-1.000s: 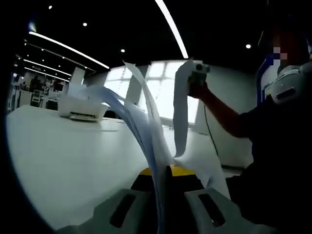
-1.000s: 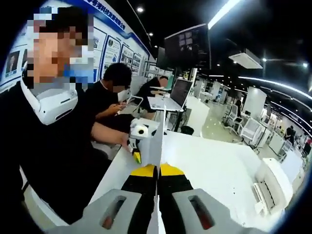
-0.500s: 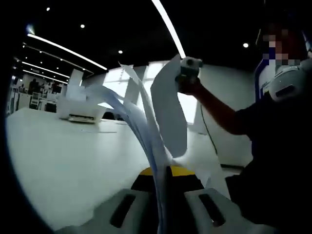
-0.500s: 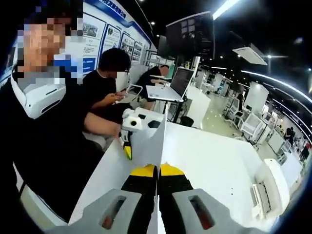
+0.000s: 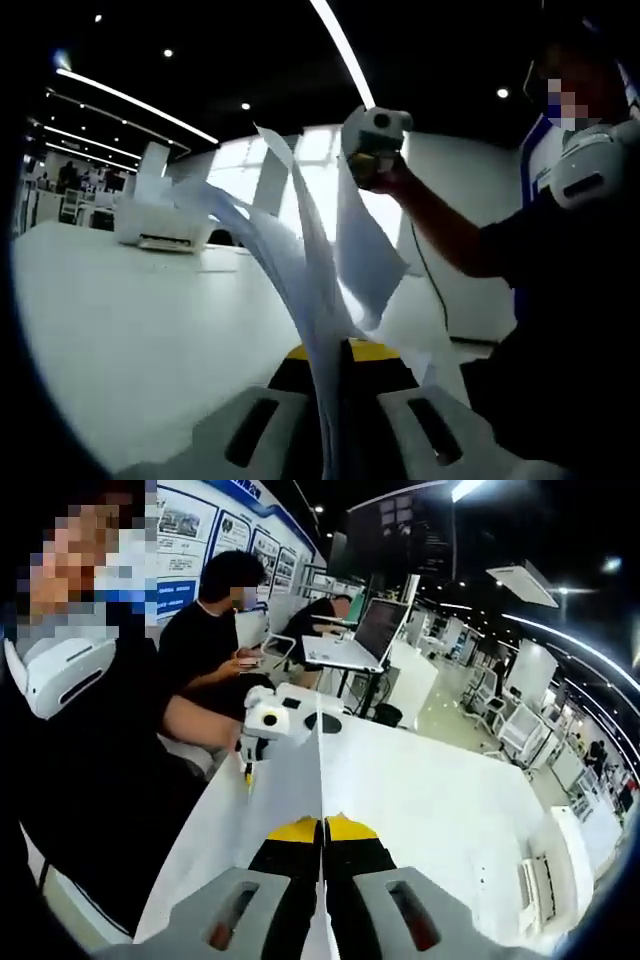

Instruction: Organize the stack of printing papers by aligning and flattening the scattered papers on the table

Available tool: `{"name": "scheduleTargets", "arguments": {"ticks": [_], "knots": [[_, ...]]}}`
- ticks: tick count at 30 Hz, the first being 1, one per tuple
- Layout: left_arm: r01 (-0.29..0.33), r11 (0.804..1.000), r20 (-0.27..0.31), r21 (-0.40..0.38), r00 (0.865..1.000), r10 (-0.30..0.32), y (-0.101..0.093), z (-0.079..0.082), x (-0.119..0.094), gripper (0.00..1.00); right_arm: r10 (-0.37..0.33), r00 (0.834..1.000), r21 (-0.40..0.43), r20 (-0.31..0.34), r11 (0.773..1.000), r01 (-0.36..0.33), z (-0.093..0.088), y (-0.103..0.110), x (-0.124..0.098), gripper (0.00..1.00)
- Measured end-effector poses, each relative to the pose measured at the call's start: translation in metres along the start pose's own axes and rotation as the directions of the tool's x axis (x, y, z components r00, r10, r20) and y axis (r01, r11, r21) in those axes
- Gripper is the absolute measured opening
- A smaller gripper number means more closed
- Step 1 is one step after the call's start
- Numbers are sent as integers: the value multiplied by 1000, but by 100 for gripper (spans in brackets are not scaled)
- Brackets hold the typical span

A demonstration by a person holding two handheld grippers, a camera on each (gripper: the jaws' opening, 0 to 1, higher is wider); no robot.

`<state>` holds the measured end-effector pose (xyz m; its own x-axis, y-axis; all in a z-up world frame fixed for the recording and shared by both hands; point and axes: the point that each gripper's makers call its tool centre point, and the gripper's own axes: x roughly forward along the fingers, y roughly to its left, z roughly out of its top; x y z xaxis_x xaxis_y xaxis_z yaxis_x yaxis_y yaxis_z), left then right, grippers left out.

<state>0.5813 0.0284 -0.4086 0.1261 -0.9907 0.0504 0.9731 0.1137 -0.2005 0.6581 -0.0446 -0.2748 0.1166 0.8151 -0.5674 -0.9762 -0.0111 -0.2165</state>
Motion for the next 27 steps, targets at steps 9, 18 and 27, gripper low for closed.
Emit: {"name": "scheduleTargets", "arguments": {"ticks": [9,18,27], "knots": [[3,1000,6,4,1000,-3,-2,1,2,7,-108,993,55,-50,992,111,-7,-17,9,0],[28,1000,27,-3,999,-28,-6,5,1,13,-152,987,82,-51,984,155,1,-24,15,0],[50,999,39,3,998,-50,-11,6,1,18,-115,990,80,-79,989,122,2,-15,31,0]]}}
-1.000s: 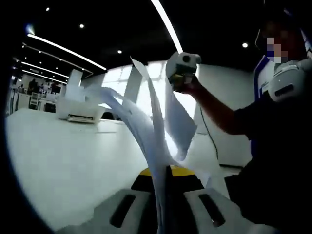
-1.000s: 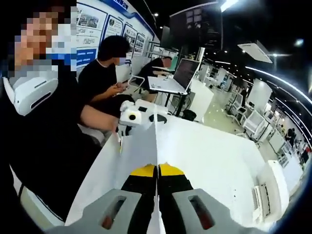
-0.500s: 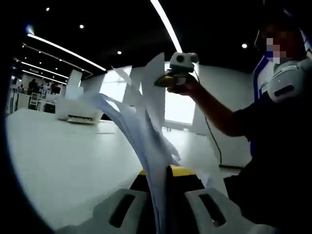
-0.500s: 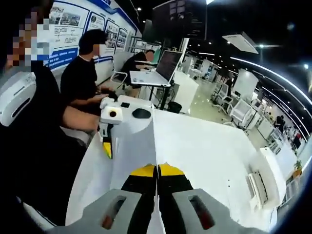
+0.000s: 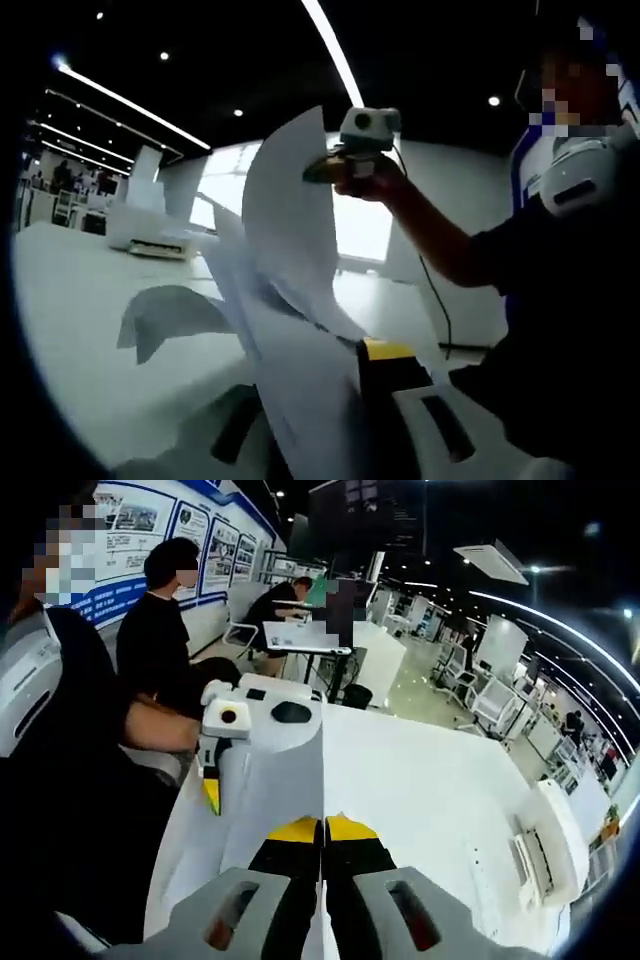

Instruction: Organize the stack of printing papers by aligning and flattening the scattered papers on the table

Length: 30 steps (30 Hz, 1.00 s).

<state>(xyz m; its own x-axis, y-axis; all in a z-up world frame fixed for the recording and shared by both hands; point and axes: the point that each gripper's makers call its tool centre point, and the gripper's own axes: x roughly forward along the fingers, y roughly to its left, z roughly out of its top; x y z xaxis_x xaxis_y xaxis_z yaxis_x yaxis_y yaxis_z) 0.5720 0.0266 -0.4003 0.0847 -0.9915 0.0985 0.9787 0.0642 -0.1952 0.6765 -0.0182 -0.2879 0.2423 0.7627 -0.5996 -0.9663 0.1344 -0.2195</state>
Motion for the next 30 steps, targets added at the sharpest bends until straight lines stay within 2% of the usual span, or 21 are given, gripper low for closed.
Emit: {"name": "scheduleTargets", "arguments": {"ticks": [14,30], "knots": [[6,1000,14,-3,1000,-6,-2,2,0,21,99,995,107,-3,989,-98,-9,10,25,0],[27,998,37,-57,999,-25,-5,6,-1,30,167,986,126,-21,978,-164,-18,29,46,0]]}}
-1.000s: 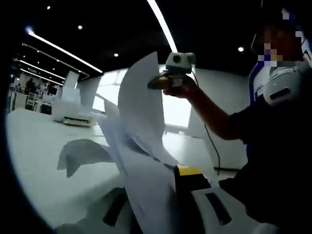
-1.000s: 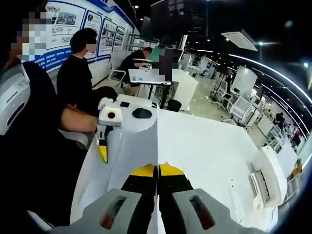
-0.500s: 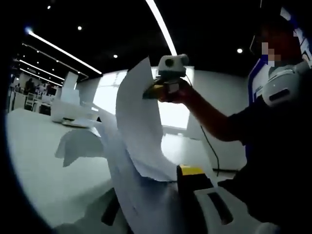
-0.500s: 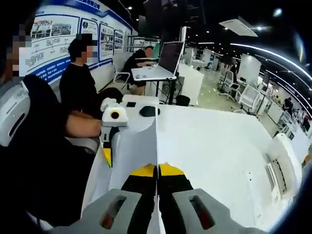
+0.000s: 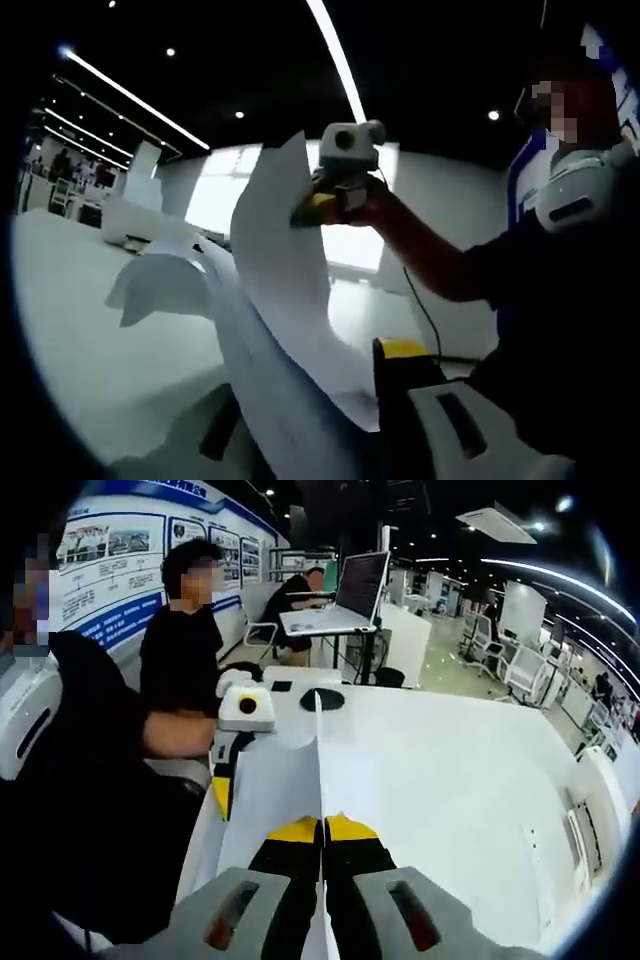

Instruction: Organize the stack of printing papers by aligning and flattening the scattered papers on the table

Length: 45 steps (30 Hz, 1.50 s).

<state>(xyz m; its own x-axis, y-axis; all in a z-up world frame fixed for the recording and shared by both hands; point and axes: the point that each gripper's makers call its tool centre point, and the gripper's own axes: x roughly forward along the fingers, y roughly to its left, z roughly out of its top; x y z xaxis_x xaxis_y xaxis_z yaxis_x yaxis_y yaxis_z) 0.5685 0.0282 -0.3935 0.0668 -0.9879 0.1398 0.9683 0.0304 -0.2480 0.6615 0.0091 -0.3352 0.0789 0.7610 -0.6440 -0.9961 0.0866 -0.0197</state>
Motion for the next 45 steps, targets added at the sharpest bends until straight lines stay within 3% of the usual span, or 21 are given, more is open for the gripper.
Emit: {"name": "scheduleTargets", "arguments": {"ticks": [5,13,17,26,33,45], "knots": [[0,1000,6,-10,1000,0,0,1,-1,31,40,999,22,22,999,-40,1,7,0,0],[-3,1000,14,-10,1000,3,1,3,-2,33,161,985,65,57,984,-165,0,25,-23,0],[-3,1000,16,-10,1000,3,0,3,-2,33,164,985,69,42,984,-167,-4,25,-27,0],[-4,1000,15,-12,1000,4,0,3,-2,32,229,972,113,57,966,-234,1,30,-4,0],[-1,1000,14,-13,1000,1,0,3,-2,32,253,964,119,82,958,-261,9,30,-3,0],[-3,1000,-9,14,1000,3,0,0,-2,26,260,964,121,47,957,-264,1,34,14,0]]}}
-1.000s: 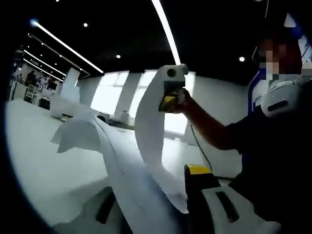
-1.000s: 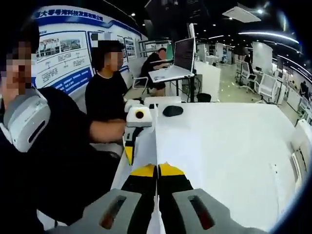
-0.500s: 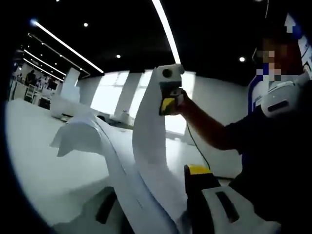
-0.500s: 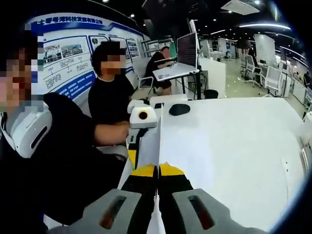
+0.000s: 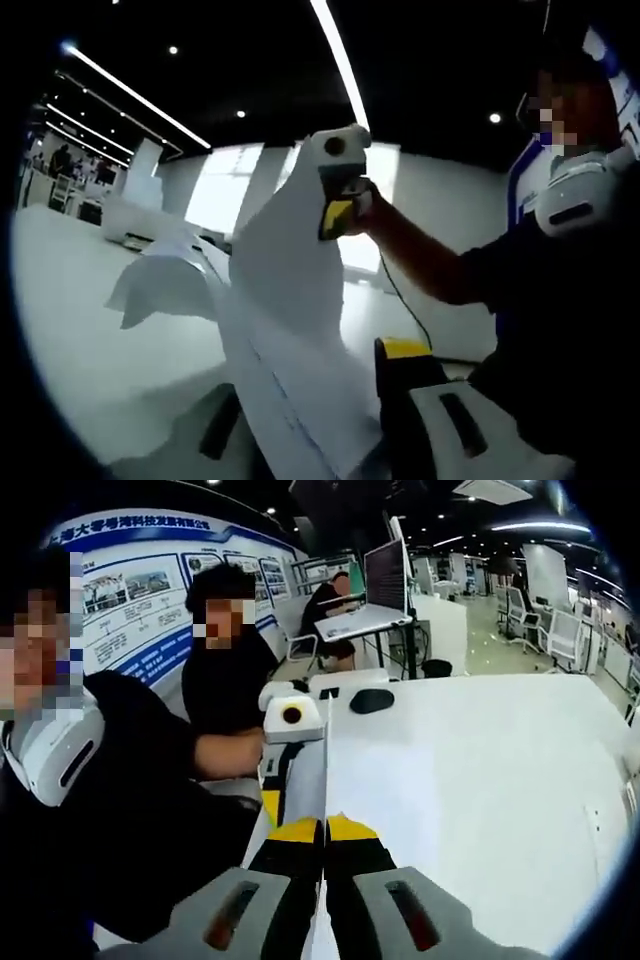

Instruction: Organize the stack of printing papers by aligning and flattening the scattered papers on the table

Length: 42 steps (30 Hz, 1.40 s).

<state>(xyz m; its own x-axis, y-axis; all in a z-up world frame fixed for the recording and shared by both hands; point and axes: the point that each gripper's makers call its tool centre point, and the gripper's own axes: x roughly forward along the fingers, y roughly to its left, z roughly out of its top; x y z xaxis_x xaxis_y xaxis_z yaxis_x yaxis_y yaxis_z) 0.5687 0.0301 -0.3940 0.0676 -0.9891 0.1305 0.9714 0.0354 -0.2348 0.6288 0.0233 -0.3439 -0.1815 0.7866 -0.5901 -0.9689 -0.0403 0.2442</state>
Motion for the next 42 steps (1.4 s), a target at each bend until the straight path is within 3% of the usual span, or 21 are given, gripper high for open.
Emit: {"name": "scheduleTargets", "arguments": {"ticks": [8,14,22,33,42], "knots": [[-10,998,-15,57,1000,11,3,-3,-1,12,-49,999,-25,-8,998,49,-3,-10,-1,0],[-28,996,-11,86,1000,29,6,-2,-2,8,-98,995,-68,10,993,99,1,-15,-7,0],[-42,993,7,109,999,42,7,1,-4,6,-159,987,-122,27,979,161,3,-21,-15,8],[-38,989,24,142,999,35,2,5,-4,6,-201,978,-136,57,969,207,5,-26,-30,14],[-46,987,41,155,998,40,-2,11,-3,5,-266,954,-163,136,944,287,10,-22,-55,23]]}}
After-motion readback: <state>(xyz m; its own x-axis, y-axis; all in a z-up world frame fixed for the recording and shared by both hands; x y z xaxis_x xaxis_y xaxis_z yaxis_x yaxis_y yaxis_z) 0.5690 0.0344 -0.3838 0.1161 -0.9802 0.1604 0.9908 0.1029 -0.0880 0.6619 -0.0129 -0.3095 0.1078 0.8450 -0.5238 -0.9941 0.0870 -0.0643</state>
